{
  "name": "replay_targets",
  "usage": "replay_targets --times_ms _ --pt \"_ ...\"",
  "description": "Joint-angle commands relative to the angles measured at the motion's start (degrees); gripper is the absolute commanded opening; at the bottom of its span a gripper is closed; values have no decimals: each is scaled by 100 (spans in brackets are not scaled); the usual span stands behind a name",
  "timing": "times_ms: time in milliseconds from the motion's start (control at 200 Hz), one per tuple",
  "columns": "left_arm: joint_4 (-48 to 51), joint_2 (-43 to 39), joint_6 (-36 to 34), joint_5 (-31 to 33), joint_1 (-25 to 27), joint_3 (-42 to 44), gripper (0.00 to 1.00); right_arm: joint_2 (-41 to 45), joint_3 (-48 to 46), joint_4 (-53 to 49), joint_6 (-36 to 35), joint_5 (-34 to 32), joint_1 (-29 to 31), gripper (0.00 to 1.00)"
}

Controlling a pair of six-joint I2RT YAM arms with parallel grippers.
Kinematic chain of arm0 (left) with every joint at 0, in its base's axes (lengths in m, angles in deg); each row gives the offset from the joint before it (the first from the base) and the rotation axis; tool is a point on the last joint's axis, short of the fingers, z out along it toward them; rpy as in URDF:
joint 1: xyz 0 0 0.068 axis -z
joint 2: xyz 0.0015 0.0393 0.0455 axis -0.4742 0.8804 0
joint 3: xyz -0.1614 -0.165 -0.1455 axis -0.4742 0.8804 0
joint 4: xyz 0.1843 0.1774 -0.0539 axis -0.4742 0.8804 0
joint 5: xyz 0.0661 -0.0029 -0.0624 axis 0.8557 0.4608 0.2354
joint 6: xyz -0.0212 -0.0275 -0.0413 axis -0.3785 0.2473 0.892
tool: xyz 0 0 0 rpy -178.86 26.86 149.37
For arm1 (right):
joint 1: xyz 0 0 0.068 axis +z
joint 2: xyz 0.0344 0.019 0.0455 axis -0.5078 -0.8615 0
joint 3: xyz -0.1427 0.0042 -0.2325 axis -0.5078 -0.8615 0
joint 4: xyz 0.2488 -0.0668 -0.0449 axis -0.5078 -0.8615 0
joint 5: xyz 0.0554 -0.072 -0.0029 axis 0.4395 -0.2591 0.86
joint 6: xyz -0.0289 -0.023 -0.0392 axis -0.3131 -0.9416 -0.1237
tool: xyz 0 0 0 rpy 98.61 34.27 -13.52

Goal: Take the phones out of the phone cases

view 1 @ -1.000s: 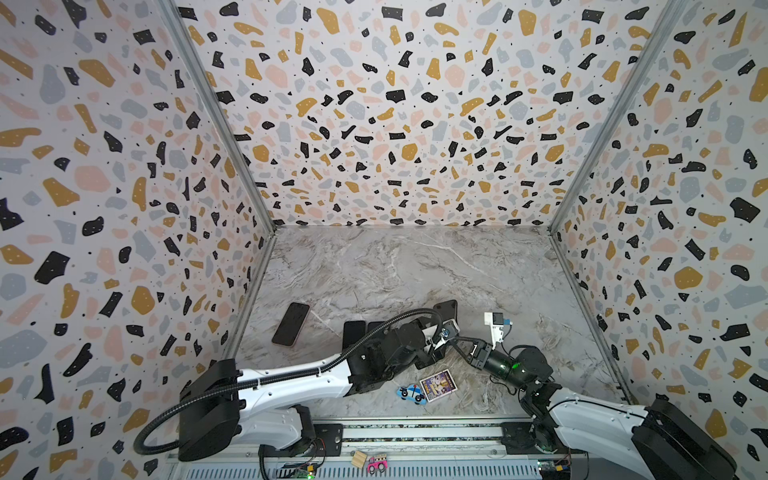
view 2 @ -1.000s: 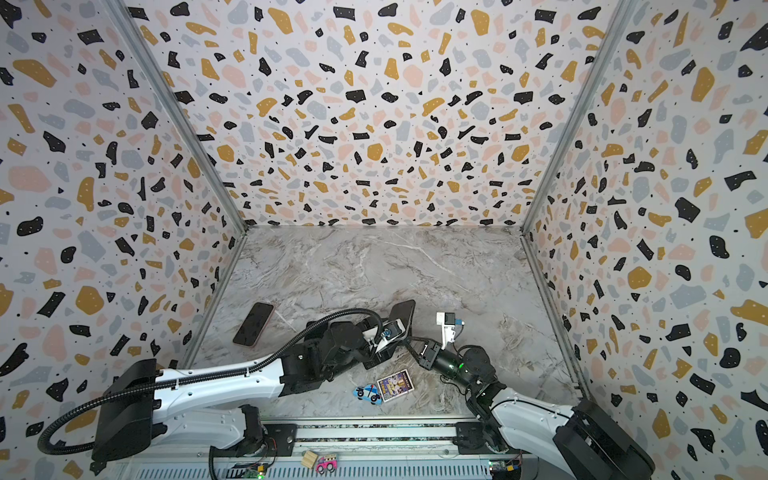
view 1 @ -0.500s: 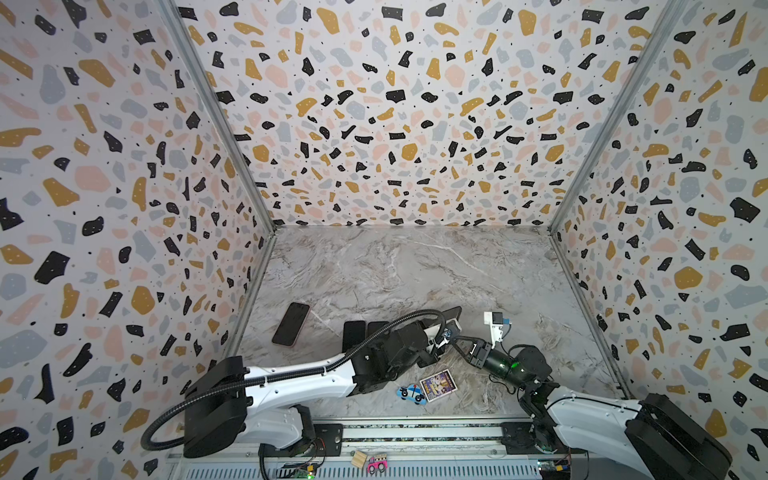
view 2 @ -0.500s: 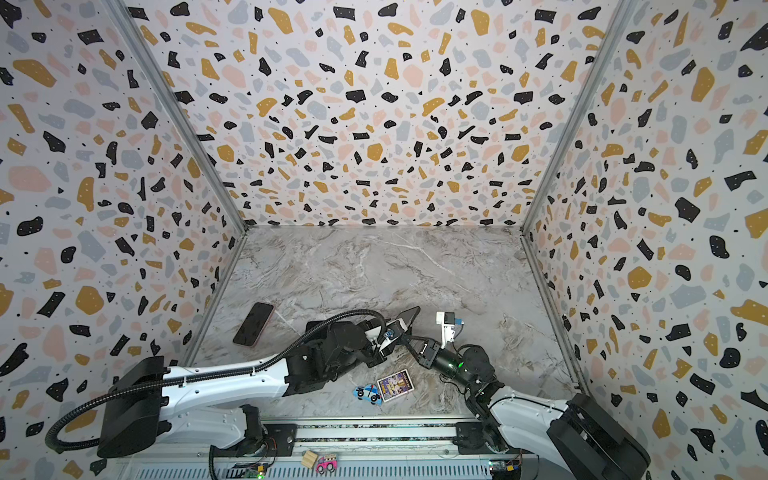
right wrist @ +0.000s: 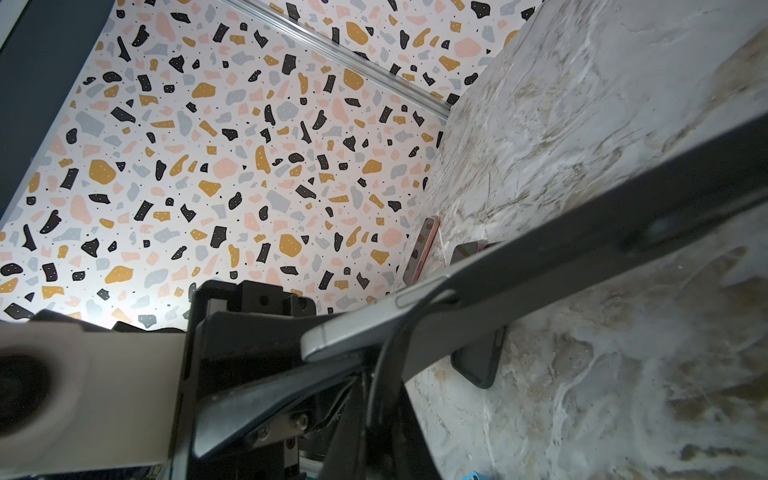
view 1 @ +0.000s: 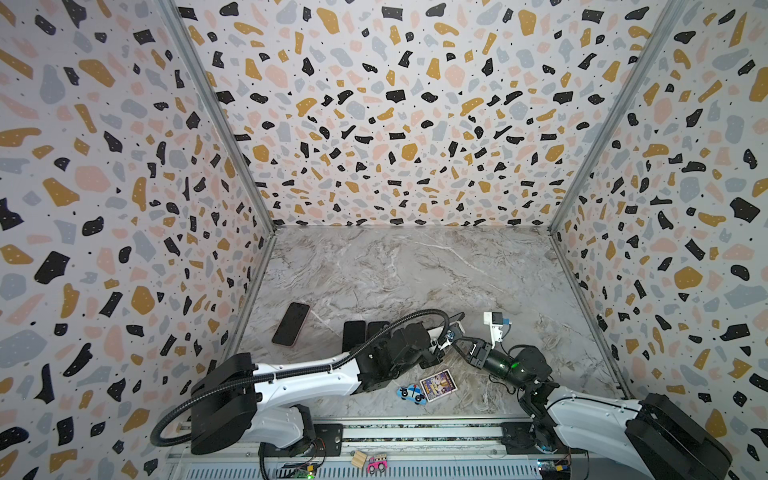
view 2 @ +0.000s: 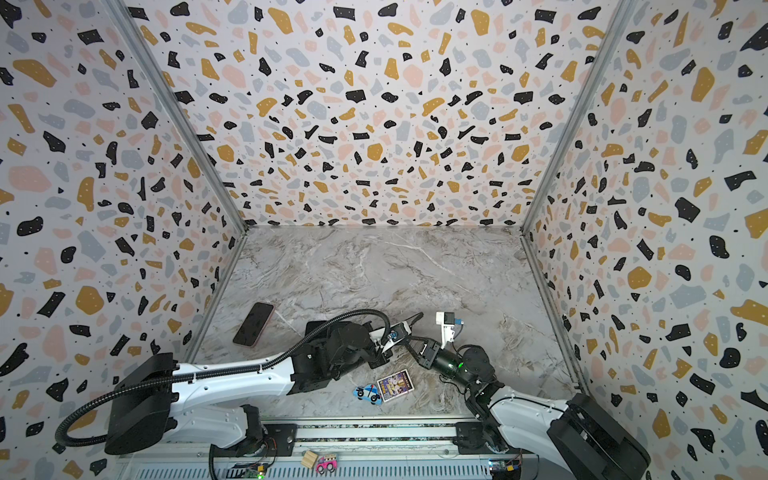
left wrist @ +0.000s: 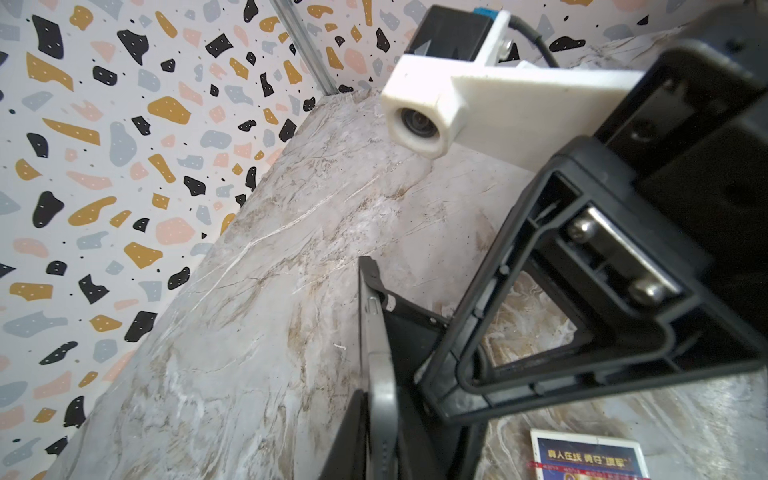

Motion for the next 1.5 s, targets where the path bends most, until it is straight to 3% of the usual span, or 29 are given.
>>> replay_targets --times_ms 0,175,355,541,931,1497 --pt "-363 -58 3 -340 19 31 8 150 52 429 -62 46 29 0" --pt "-415 -262 87 -369 19 132 4 225 52 317 -96 32 29 0" --pt "-470 -691 194 6 19 346 0 334 61 -112 -205 -13 21 0" --pt "-346 -1343 293 247 19 560 0 373 74 -678 -250 -165 8 0" --pt "152 -2350 398 384 23 739 0 -149 87 -695 -97 -198 -57 0" --pt "587 -3144 696 396 19 801 0 -166 113 -1070 -230 -7 -549 0"
